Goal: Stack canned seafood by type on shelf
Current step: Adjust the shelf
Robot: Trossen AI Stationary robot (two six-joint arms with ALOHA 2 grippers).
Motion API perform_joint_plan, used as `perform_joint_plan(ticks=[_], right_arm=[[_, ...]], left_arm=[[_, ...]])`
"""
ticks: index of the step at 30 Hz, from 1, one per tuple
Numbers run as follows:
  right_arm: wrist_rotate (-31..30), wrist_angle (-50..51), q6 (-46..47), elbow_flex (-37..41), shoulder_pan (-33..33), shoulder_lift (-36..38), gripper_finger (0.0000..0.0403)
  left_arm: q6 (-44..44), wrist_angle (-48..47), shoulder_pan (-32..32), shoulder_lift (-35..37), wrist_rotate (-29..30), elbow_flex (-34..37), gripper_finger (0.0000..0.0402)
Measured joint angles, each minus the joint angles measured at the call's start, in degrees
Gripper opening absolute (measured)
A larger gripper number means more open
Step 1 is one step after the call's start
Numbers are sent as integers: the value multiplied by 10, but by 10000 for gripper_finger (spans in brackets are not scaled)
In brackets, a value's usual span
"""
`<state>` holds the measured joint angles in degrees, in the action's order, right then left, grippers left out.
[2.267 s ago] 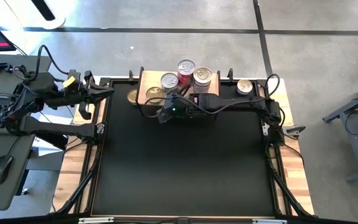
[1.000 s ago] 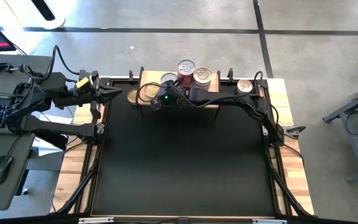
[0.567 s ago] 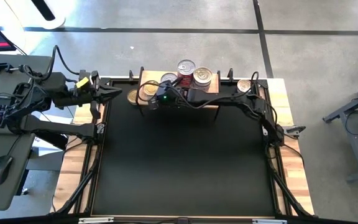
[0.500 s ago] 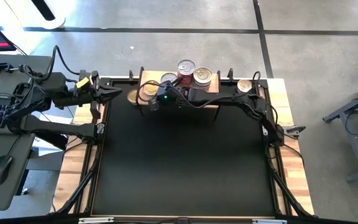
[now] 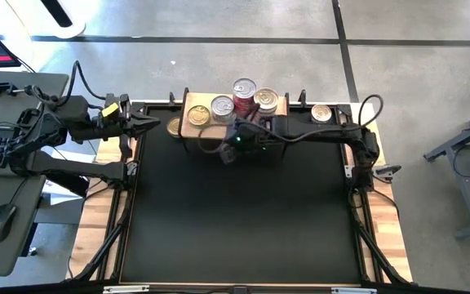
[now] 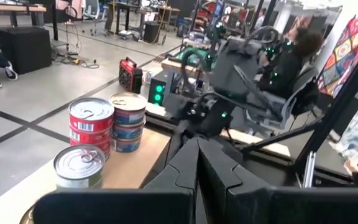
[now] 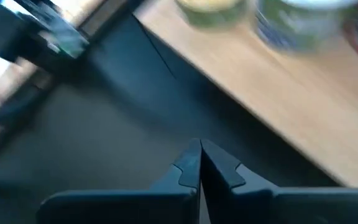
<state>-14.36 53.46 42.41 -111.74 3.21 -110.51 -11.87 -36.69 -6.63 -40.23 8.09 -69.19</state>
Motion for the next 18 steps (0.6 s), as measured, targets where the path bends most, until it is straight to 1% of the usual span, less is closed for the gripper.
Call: perform_joint_plan(ticks=[3,9,14,16,18], right_arm=[[-8,70,43,0,-18,5,0],[-8,165,104,0,-45,6,0],[-7,289,154,0,-56,15,0],[-6,343,179,0,-58,26,0],[-9,370,195,1,-59,40,0]], left_arm=[[0,-15,0,0,0,0,0],[1,-52,0,-7,-2,0,0],[0,-86,0,-11,0,0,0],[-18,-120,-1,-19,34,-1,0],[-20,-194,-9,-43,81,-1,0]])
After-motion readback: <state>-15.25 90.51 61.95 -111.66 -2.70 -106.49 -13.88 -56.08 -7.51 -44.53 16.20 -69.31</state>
